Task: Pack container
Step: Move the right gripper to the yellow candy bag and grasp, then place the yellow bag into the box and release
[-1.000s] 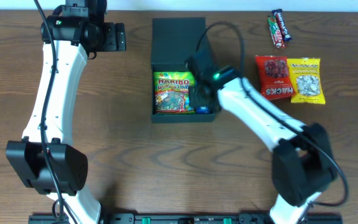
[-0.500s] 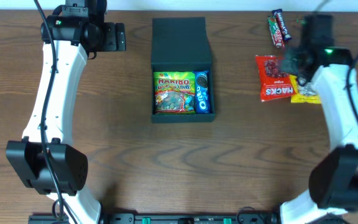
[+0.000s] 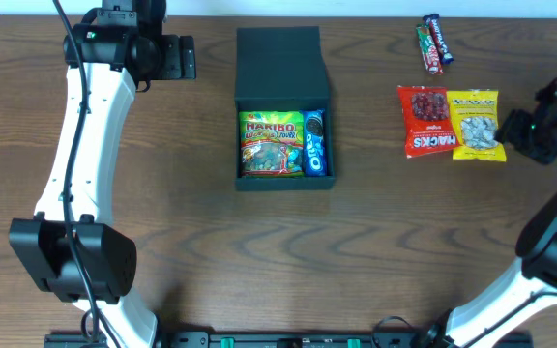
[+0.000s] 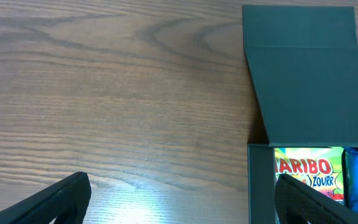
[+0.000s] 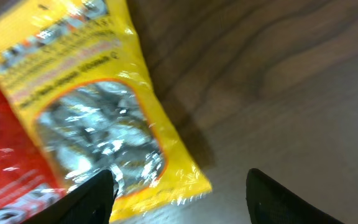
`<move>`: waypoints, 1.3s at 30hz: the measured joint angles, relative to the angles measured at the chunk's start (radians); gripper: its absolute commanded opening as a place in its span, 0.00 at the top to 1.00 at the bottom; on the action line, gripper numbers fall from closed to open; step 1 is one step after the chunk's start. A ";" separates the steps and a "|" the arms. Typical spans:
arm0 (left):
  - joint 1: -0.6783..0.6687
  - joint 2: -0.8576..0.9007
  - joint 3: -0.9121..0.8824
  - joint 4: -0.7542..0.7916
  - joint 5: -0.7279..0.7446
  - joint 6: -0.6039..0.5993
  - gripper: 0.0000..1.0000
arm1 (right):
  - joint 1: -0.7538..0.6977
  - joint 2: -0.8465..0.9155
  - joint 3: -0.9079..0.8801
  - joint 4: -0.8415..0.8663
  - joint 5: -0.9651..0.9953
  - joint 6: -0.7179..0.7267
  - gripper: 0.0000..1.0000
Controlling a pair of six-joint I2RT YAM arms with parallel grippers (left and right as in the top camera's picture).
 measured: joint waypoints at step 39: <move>0.000 0.000 0.000 0.006 0.019 0.000 0.05 | 0.069 -0.168 0.282 -0.202 -0.214 -0.075 0.98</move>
